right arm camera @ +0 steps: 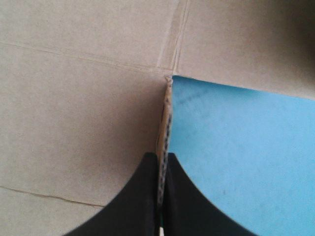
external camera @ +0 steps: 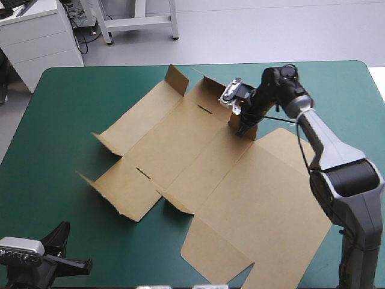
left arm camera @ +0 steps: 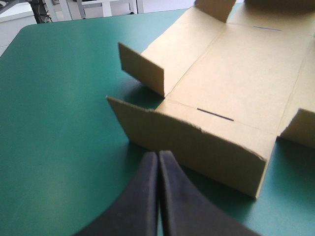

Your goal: Fold the box

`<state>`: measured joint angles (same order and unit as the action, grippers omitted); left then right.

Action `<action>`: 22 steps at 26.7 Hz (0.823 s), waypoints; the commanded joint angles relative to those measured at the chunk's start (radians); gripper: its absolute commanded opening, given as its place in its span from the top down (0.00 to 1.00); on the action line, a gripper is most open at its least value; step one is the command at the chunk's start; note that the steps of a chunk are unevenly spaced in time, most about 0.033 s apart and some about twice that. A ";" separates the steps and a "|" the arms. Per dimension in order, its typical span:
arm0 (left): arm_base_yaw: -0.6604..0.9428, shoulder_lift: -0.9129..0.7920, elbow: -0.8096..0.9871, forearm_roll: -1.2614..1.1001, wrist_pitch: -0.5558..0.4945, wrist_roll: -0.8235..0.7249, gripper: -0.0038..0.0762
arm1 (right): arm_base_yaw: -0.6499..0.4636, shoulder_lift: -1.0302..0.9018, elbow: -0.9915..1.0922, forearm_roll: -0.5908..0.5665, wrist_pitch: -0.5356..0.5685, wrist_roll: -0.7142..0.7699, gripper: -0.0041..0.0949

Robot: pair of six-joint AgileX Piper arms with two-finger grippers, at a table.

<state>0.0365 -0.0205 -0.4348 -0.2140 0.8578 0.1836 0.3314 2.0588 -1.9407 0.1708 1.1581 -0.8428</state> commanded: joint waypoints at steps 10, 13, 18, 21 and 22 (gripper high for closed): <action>0.000 -0.009 -0.021 -0.014 -0.071 -0.004 0.99 | 0.224 0.034 -0.135 -0.056 -0.212 -0.218 0.98; 0.000 -0.009 -0.021 -0.014 -0.071 -0.004 0.99 | 0.224 0.036 -0.135 -0.034 -0.210 -0.228 0.98; 0.000 -0.009 -0.021 -0.012 -0.071 -0.004 0.99 | 0.224 0.036 -0.135 -0.028 -0.180 -0.228 0.82; 0.000 -0.009 -0.021 -0.012 -0.071 -0.004 0.99 | 0.224 0.036 -0.135 -0.006 -0.175 -0.218 0.58; 0.000 -0.009 -0.021 -0.012 -0.071 -0.004 0.99 | 0.224 0.034 -0.138 -0.005 -0.175 -0.199 0.47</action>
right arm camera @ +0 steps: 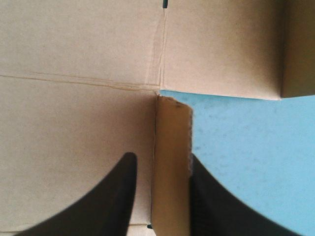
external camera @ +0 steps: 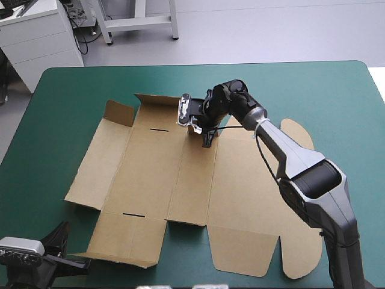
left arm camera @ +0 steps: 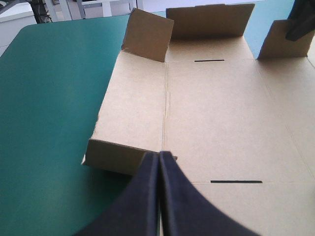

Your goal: Fold the box

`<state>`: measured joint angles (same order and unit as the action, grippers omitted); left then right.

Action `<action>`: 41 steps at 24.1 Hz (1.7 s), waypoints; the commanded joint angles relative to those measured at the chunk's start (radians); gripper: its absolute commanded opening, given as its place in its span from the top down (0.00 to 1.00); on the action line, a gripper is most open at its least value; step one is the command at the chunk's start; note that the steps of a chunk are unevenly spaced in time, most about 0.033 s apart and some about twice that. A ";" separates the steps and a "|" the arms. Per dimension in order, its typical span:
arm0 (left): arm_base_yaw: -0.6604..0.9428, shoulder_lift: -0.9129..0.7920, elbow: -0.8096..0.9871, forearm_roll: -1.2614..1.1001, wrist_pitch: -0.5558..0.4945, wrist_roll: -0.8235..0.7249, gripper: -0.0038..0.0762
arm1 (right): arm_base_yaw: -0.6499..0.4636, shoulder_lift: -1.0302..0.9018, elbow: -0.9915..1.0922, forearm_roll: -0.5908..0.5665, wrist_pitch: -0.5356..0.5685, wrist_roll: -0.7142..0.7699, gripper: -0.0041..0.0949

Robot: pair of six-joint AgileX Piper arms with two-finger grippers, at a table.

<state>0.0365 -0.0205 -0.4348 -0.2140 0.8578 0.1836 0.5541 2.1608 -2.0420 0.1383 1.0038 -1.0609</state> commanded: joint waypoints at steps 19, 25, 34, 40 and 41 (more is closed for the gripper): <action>0.000 -0.009 -0.021 -0.016 -0.071 -0.004 0.96 | -0.075 -0.165 -0.206 -0.115 0.243 0.890 0.96; 0.000 -0.009 -0.021 -0.016 -0.071 -0.004 0.45 | -0.182 -0.383 0.019 -0.110 0.239 0.874 0.96; 0.000 0.035 -0.026 0.041 -0.110 -0.058 0.22 | -0.298 -0.864 0.676 -0.078 -0.041 0.864 0.96; 0.000 0.259 -0.127 0.081 -0.159 -0.046 0.25 | -0.298 -1.105 0.907 -0.047 -0.104 0.872 0.96; 0.000 0.314 -0.153 0.093 -0.159 -0.040 0.25 | -0.298 -1.134 0.930 -0.042 -0.097 0.872 0.96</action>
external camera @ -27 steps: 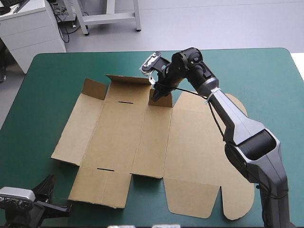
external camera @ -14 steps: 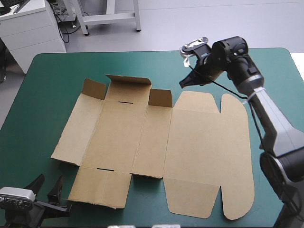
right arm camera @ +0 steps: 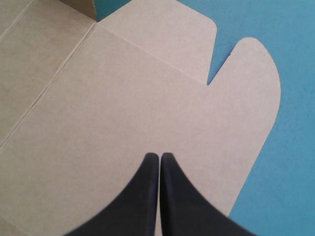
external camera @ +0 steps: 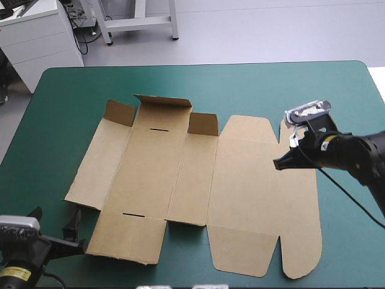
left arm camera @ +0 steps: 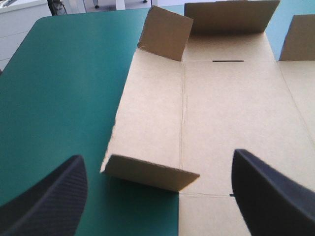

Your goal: Fold the box

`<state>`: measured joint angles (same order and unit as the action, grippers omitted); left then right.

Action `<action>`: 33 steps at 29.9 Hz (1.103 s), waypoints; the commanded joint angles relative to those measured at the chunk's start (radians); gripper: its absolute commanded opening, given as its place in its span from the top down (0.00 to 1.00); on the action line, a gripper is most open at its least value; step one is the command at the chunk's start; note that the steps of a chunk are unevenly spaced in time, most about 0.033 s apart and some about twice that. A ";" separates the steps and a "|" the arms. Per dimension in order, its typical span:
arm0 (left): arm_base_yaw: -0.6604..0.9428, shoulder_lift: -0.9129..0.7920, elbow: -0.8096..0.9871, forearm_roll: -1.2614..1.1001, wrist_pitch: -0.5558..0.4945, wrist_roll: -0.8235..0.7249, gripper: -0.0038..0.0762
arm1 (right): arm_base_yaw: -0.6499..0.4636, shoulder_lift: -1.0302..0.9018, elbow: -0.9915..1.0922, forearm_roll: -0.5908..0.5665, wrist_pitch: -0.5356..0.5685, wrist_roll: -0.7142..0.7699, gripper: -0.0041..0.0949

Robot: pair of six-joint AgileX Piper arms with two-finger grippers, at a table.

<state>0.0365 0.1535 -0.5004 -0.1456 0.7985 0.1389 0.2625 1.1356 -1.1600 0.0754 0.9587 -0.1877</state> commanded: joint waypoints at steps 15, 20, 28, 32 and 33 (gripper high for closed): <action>0.000 0.996 -0.679 0.139 0.187 0.106 0.25 | -0.007 -0.464 0.393 0.015 -0.041 0.067 0.96; 0.000 1.229 -0.832 0.139 0.324 0.134 0.25 | -0.007 -0.506 0.476 0.032 -0.042 0.081 0.98; 0.141 1.515 -0.983 -0.133 0.499 0.224 0.25 | -0.007 -0.509 0.517 0.034 -0.054 0.081 0.98; 0.230 1.562 -0.984 -0.189 0.501 0.232 0.25 | -0.007 -0.509 0.519 0.037 -0.054 0.081 0.98; 0.247 1.566 -0.982 -0.191 0.501 0.232 0.25 | -0.007 -0.509 0.519 0.037 -0.056 0.081 0.98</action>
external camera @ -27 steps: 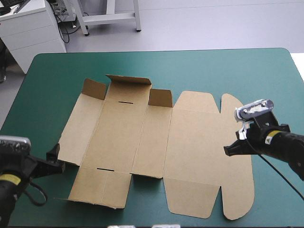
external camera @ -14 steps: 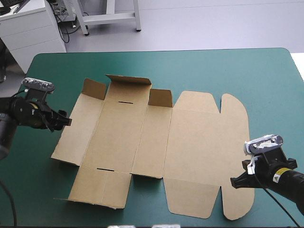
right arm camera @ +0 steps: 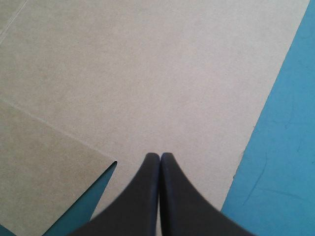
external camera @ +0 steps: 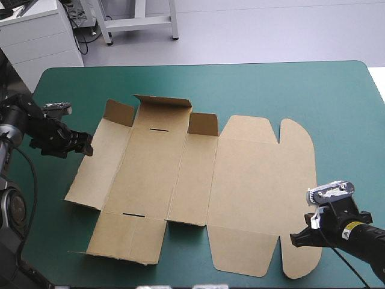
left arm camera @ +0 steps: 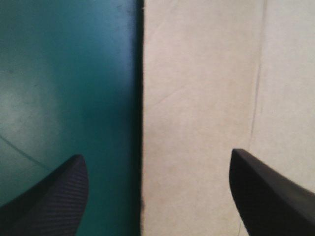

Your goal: Fold the box

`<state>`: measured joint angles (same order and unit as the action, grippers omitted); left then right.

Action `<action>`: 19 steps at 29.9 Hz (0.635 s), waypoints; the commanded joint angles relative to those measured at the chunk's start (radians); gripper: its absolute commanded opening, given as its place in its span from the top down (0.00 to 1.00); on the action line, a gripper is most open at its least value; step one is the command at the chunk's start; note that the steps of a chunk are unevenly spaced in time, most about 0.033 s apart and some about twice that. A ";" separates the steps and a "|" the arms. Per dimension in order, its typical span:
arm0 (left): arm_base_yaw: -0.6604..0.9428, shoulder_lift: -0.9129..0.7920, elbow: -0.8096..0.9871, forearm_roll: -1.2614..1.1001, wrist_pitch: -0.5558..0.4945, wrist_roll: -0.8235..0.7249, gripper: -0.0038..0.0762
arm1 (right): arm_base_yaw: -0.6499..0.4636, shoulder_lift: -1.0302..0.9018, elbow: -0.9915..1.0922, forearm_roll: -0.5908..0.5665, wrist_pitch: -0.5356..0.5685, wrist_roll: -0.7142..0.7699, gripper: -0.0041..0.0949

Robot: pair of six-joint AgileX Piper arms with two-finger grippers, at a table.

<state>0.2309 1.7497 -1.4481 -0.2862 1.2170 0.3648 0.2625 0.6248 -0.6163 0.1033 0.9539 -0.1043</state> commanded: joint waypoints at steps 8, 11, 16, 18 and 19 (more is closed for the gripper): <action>0.125 -0.029 0.091 -0.144 0.087 0.053 0.25 | -0.007 0.002 -0.025 0.015 -0.051 -0.002 0.98; 0.123 -0.031 0.136 -0.205 0.087 0.064 0.25 | -0.007 0.002 -0.025 0.017 -0.051 -0.002 0.98; 0.123 -0.052 0.197 -0.244 0.089 0.080 0.25 | -0.007 0.002 -0.025 0.017 -0.051 -0.007 0.98; 0.123 -0.071 0.226 -0.278 0.089 0.088 0.25 | -0.007 0.002 -0.025 0.017 -0.051 -0.007 0.98; 0.123 -0.081 0.237 -0.294 0.089 0.093 0.25 | -0.007 0.002 -0.025 0.017 -0.053 -0.007 0.98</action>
<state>0.3553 1.7422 -1.2205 -0.4969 1.2095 0.4424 0.2625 0.6248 -0.6153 0.1108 0.9536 -0.1043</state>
